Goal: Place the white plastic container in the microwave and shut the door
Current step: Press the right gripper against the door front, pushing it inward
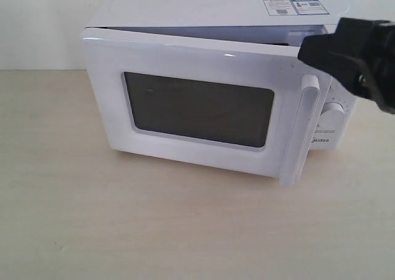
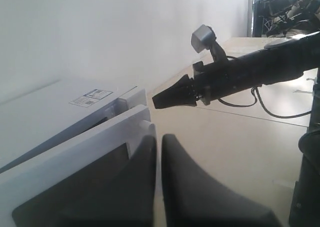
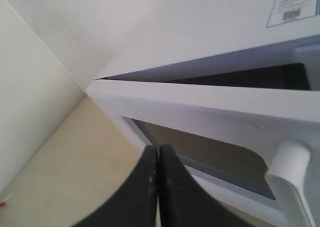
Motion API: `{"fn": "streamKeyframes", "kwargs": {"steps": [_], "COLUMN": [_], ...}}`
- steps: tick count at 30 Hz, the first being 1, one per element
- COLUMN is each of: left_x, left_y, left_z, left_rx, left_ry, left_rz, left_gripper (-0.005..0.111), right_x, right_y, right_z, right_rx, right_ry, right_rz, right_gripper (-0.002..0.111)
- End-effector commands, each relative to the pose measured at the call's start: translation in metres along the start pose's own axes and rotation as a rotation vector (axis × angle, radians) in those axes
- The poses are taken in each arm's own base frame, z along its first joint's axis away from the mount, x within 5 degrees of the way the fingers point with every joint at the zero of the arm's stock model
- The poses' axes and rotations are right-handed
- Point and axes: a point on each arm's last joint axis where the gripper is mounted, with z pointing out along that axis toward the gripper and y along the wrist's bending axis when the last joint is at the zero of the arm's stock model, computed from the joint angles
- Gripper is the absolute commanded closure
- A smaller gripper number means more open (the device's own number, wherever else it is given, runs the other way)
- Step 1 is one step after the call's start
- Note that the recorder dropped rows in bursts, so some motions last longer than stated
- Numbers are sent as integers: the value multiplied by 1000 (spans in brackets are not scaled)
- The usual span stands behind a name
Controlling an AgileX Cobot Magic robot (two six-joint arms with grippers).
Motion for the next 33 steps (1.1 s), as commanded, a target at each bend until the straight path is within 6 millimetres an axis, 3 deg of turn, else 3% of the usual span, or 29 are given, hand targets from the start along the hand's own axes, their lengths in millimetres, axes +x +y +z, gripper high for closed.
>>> {"fn": "streamKeyframes", "kwargs": {"steps": [1,5,8,24,29,33], "left_x": [0,0,0,1,2,2], "left_y": [-2,-2,-2,-3,-4,-4], "left_z": [0,0,0,0,0,0], "left_rx": [16,19,22,30,45,45], "left_ry": [-13,-12,-9,-1,9,7], "left_rz": [-30,-31,-31,-31,-34,-36], "left_gripper": [102,102,102,102,102,102], "right_x": [19,36,41,68,69,67], "right_y": [2,14,19,6,-1,-10], "right_z": [14,33,42,82,87,98], "right_rx": [167,220,264,410,455,469], "right_ry": [35,-15,-121,-235,-308,-269], "right_rz": [-3,-118,-99,-289,-270,-219], "right_gripper": [108,108,108,108,108,108]}}
